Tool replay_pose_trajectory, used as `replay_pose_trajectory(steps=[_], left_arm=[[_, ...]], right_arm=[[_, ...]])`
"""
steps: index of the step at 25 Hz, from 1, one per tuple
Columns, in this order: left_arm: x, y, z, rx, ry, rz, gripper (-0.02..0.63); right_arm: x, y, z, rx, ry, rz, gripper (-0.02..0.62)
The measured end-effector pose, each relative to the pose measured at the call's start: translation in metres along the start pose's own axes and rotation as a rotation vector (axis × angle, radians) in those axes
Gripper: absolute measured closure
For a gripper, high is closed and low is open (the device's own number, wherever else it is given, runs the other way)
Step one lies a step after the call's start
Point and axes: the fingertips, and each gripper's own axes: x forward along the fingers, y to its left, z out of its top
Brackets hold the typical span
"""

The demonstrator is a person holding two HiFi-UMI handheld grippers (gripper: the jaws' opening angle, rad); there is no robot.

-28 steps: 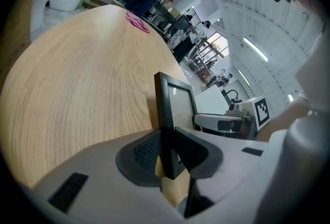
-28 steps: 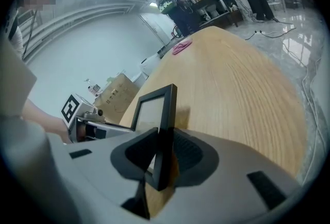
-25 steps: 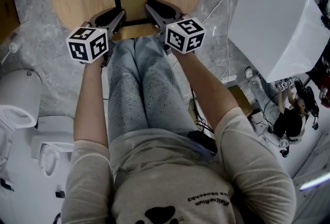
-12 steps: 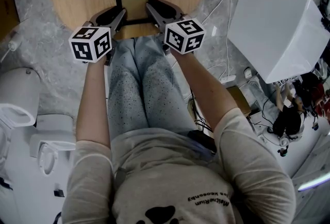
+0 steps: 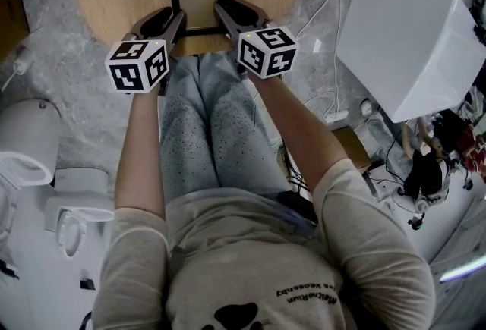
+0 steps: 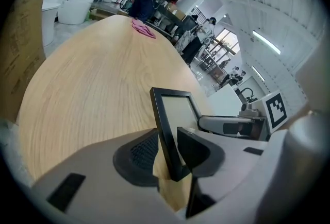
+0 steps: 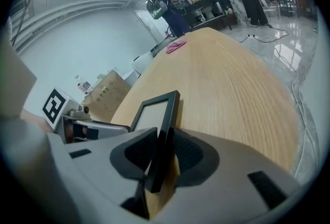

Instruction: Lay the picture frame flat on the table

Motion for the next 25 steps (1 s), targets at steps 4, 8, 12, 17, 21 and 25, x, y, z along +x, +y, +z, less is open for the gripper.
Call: replay_pose_trajectory(steps=[4,8,12,17,21,25], left_arm=[[-0.004,0.0,0.003,0.002,-0.015,0.017,0.482],[-0.005,-0.002,0.005,-0.002,-0.026,0.022,0.482],[-0.007,-0.008,0.006,-0.002,-0.036,0.014,0.482],[-0.012,-0.016,0.01,0.014,-0.048,0.017,0.483],[-0.023,-0.027,0.021,0.04,-0.077,0.035,0.505],[-0.037,-0.041,0.037,0.063,-0.12,0.057,0.542]], right_arm=[[0.0,-0.003,-0.004,-0.033,0.025,-0.038,0.496],[0.001,-0.005,-0.004,-0.084,0.057,-0.085,0.494],[-0.002,-0.007,-0.002,-0.106,0.061,-0.131,0.483],[-0.015,-0.003,0.01,-0.151,0.039,-0.177,0.477],[-0.034,0.004,0.026,-0.154,-0.002,-0.207,0.506],[-0.056,0.016,0.049,-0.162,-0.042,-0.218,0.554]])
